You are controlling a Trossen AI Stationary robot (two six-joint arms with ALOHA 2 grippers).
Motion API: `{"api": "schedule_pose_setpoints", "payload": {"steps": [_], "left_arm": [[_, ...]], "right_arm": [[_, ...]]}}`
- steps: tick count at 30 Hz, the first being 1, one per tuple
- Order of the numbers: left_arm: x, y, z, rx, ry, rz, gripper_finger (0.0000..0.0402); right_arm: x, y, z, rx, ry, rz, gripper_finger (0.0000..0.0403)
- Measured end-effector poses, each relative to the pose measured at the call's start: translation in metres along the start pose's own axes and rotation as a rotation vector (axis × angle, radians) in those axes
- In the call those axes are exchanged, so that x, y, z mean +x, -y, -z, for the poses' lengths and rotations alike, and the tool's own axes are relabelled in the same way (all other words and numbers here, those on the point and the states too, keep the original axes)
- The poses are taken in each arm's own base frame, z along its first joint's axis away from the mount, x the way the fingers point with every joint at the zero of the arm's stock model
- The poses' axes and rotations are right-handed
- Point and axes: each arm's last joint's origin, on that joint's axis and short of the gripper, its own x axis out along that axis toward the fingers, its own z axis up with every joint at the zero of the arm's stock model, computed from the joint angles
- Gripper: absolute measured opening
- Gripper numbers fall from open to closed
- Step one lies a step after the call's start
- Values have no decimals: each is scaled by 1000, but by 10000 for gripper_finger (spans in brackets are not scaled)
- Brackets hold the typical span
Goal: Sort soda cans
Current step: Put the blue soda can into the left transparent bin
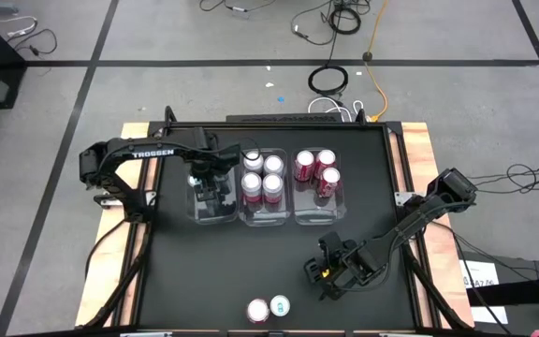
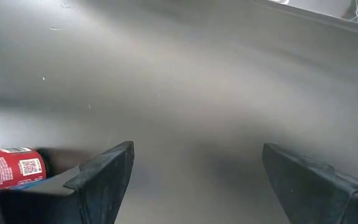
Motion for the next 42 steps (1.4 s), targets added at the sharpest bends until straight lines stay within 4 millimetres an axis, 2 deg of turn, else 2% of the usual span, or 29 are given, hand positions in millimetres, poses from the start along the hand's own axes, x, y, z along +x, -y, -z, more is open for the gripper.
{"api": "schedule_pose_setpoints", "payload": {"steps": [3,17,24,42], "left_arm": [[0,1,1,-37,-8,33,263],[1,-3,0,0,3,23,263],[20,-1,5,-4,-61,36,263],[22,-1,5,0,-51,29,263]], "right_arm": [[0,-1,0,3,-1,-8,348],[0,-2,1,-2,-6,-20,348],[0,-3,1,3,-8,-31,348],[0,-4,1,-9,-11,-43,348]]}}
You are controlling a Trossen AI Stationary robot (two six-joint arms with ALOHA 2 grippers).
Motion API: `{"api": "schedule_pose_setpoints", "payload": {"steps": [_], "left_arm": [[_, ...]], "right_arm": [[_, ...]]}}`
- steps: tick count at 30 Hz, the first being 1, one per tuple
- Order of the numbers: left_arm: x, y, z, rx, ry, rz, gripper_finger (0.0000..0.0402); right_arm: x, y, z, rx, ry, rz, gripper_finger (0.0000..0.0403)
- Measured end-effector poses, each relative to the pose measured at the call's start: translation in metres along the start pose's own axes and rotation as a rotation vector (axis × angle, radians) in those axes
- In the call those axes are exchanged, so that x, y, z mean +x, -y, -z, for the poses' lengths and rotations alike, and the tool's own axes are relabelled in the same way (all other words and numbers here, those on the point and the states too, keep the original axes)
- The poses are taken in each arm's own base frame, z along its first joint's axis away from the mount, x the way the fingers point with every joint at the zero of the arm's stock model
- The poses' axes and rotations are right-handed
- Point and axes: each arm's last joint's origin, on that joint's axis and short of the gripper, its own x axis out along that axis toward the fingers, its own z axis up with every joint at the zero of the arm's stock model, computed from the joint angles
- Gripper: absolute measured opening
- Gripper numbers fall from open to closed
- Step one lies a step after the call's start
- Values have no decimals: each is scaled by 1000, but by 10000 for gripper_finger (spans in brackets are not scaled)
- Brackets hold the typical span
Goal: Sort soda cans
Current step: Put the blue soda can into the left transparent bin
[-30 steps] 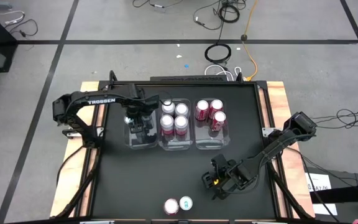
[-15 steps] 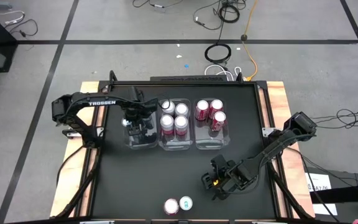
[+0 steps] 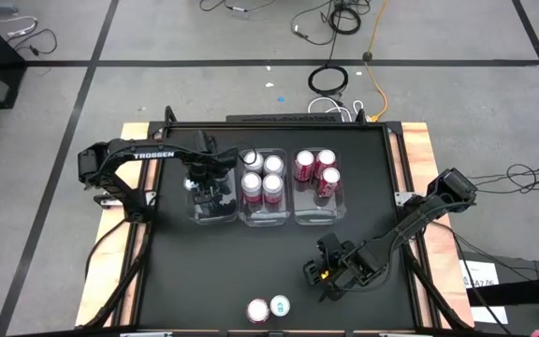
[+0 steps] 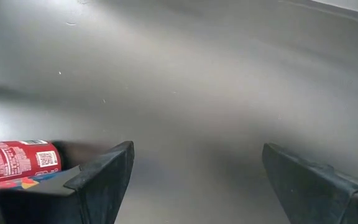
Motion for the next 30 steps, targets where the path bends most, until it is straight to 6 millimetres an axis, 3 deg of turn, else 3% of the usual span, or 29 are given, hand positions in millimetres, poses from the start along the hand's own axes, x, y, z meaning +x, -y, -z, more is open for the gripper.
{"api": "schedule_pose_setpoints", "payload": {"steps": [6,15,20,30], "left_arm": [[-1,0,-1,0,5,-5,266],[-5,-1,-3,20,22,-32,317],[-6,-2,2,26,-26,-47,325],[-40,-4,6,-73,8,-74,325]], "right_arm": [[0,-1,0,13,-2,-10,348],[0,-3,0,26,-5,-31,348],[0,-4,1,30,-7,-42,348],[0,-5,1,-9,-7,-43,348]]}}
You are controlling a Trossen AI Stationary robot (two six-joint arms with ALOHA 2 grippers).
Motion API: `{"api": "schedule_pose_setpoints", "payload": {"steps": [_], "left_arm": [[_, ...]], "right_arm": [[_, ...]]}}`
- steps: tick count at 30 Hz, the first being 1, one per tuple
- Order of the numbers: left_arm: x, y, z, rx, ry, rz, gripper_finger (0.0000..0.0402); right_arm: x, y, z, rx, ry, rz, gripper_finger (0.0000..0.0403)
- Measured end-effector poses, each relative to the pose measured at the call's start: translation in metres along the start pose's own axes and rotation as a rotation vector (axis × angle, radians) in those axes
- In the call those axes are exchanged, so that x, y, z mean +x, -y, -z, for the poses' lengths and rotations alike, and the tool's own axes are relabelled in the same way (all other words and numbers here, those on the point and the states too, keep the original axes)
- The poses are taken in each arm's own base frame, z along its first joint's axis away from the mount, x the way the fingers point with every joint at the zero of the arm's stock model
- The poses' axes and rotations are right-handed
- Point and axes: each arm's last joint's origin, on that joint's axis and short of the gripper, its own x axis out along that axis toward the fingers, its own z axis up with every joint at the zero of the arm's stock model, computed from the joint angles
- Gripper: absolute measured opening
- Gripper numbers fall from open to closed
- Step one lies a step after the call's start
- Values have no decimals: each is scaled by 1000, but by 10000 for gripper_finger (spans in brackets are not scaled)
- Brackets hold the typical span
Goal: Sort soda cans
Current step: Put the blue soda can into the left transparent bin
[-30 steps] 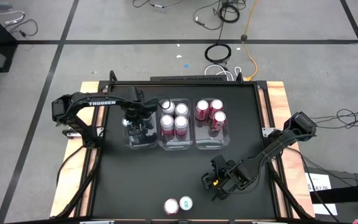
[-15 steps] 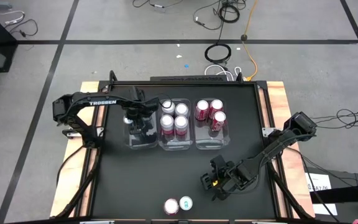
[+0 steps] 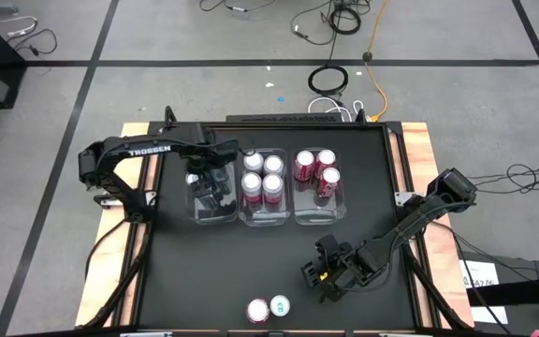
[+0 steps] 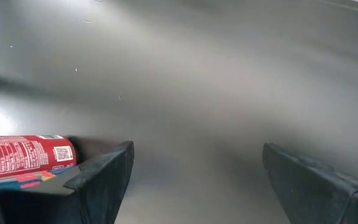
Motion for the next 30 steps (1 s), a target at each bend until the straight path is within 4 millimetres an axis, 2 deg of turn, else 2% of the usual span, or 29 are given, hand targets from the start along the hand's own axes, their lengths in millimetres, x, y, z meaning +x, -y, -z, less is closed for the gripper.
{"api": "schedule_pose_setpoints", "payload": {"steps": [6,10,14,18,24,30], "left_arm": [[-39,-2,1,-81,148,20,325],[-70,3,9,-151,282,57,325],[-93,19,23,-197,416,101,325],[-108,49,39,-169,589,163,325],[-103,104,59,-112,814,160,325],[-66,150,74,-108,862,161,325]], "right_arm": [[0,0,0,-15,0,0,348],[0,0,0,-59,0,1,348],[0,0,0,-109,1,1,348],[0,0,0,-101,1,0,348],[0,0,0,-166,1,0,348],[0,-1,0,-256,-3,-8,348]]}}
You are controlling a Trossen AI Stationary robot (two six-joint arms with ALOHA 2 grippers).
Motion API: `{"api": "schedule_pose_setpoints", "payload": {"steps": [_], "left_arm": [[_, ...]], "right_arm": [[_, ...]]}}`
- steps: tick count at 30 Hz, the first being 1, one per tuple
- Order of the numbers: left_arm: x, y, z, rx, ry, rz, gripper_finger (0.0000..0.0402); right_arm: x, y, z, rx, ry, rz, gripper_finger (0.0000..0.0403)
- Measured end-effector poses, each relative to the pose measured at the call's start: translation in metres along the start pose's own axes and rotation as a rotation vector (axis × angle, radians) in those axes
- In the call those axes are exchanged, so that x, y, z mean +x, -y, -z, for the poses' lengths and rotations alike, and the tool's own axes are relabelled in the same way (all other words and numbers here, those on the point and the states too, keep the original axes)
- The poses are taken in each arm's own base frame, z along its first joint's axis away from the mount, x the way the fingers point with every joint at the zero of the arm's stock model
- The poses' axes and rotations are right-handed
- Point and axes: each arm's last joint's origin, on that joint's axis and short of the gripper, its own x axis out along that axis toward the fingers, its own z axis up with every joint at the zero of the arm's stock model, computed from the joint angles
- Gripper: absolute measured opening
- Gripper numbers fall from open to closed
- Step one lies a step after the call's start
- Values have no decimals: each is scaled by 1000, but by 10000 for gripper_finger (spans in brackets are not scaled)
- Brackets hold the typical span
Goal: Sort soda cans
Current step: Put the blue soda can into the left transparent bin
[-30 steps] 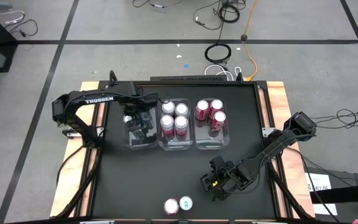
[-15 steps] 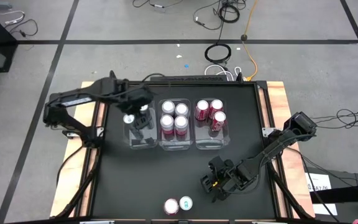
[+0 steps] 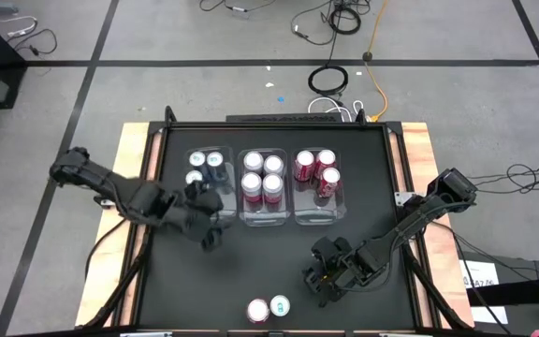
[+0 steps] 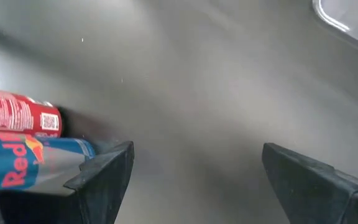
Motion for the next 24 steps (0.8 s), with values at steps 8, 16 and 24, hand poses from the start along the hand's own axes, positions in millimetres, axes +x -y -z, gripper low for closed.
{"api": "schedule_pose_setpoints", "payload": {"steps": [8,16,24], "left_arm": [[27,11,40,-92,-68,-11,325],[29,12,43,-75,-57,-12,325],[22,31,46,52,107,-4,325]], "right_arm": [[0,0,2,-120,-78,-16,348],[-6,-4,1,-186,-133,-20,346],[-43,-28,-12,-418,-150,-13,317]]}}
